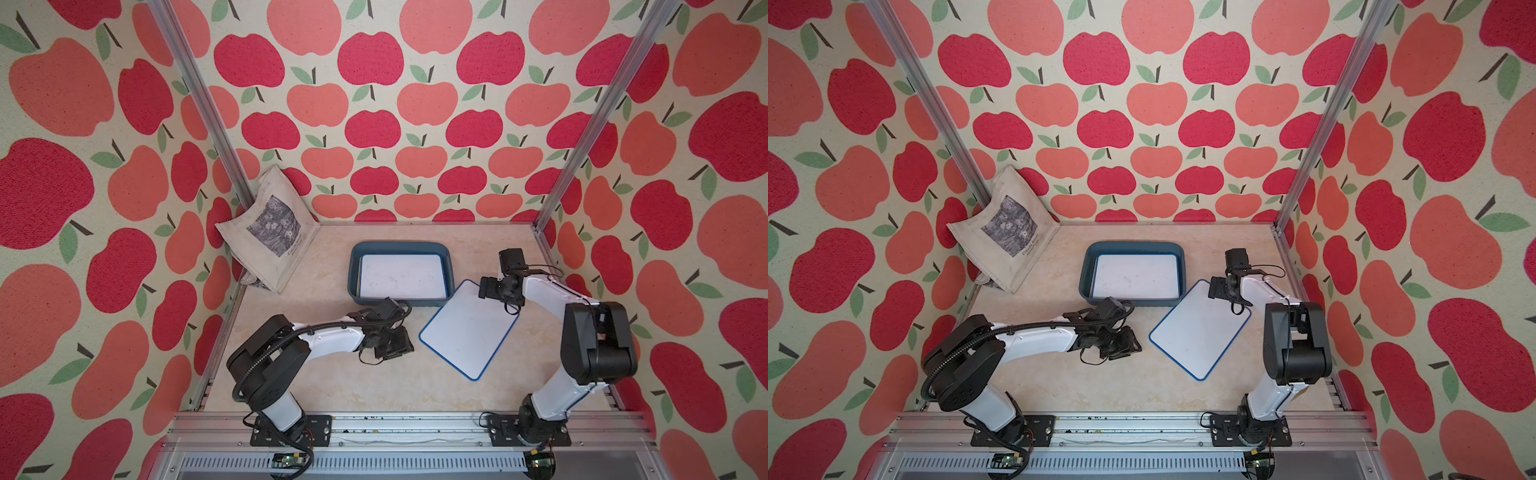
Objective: Put the whiteboard into the storage box
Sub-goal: Move the whiteboard to the center of the board.
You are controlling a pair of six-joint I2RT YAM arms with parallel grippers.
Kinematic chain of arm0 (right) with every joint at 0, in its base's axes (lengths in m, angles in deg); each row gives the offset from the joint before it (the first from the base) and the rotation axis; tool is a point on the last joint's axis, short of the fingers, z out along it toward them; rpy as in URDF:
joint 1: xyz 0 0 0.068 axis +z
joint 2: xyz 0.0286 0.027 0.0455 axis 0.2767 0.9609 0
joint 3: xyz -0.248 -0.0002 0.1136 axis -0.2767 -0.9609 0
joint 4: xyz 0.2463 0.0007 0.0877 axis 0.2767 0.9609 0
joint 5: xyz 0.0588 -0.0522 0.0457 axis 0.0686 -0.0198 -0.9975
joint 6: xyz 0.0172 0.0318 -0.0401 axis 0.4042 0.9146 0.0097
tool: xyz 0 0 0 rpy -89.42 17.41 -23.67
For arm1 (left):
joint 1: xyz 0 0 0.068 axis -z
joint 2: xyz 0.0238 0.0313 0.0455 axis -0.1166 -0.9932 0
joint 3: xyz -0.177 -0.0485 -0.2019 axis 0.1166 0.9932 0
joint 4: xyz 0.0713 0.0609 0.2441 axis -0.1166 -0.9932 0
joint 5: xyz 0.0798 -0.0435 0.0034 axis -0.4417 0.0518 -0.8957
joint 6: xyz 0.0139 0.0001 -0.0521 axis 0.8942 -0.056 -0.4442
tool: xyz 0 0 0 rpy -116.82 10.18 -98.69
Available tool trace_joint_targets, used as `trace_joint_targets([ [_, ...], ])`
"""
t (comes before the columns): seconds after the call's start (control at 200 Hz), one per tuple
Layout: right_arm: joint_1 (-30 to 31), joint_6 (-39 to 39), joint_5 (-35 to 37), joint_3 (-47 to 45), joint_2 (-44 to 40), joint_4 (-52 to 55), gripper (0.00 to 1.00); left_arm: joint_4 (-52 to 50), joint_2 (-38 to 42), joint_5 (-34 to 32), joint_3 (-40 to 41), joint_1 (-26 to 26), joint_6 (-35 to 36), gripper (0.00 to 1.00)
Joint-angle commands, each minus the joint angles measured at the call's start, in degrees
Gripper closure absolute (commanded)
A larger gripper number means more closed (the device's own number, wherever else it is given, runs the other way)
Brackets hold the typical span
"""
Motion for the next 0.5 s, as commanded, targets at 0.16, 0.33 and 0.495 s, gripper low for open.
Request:
trace_joint_targets([
  [0.16, -4.22, -1.01, -7.61, 3.87, 5.48, -2.76, 0.07, -0.07, -5.47, 4.05, -3.91, 0.18, 2.22, 0.55],
  [0.33, -5.51, -0.73, -9.20, 4.55, 6.70, -2.07, 0.07, -1.29, -9.09, 6.08, -7.05, 0.23, 3.29, 0.55],
  [0.495, -5.51, -0.51, -10.87, 4.28, 7.29, -0.40, 0.07, -1.88, -10.51, 6.92, -8.04, 0.20, 3.28, 0.55],
])
